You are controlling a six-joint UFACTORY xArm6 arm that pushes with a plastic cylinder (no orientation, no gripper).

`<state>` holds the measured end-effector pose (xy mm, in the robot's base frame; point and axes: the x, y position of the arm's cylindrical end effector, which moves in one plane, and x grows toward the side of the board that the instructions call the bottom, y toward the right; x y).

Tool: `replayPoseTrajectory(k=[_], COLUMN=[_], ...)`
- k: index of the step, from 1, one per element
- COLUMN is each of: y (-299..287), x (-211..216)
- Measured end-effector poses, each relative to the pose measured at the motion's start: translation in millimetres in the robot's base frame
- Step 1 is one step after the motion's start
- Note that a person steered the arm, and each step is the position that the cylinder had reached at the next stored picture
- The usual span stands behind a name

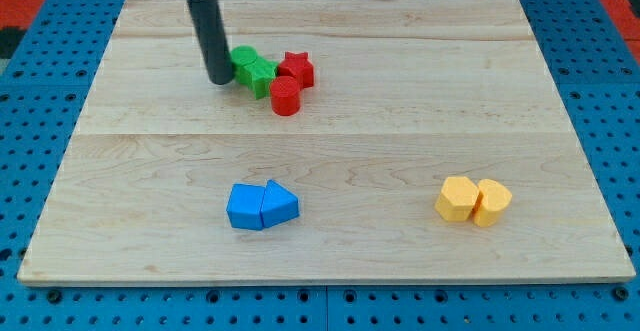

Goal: Push the blue blocks close to the yellow blocks

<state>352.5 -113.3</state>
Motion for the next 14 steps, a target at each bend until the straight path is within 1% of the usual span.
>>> replayPoseTrajectory(k=[3,4,5,6,7,9,10,11,12,13,14], y=[0,1,-20,-22,-10,-11,21,66,40,-44,-8], x=[5,30,83,146,158,161,164,164,188,190,211])
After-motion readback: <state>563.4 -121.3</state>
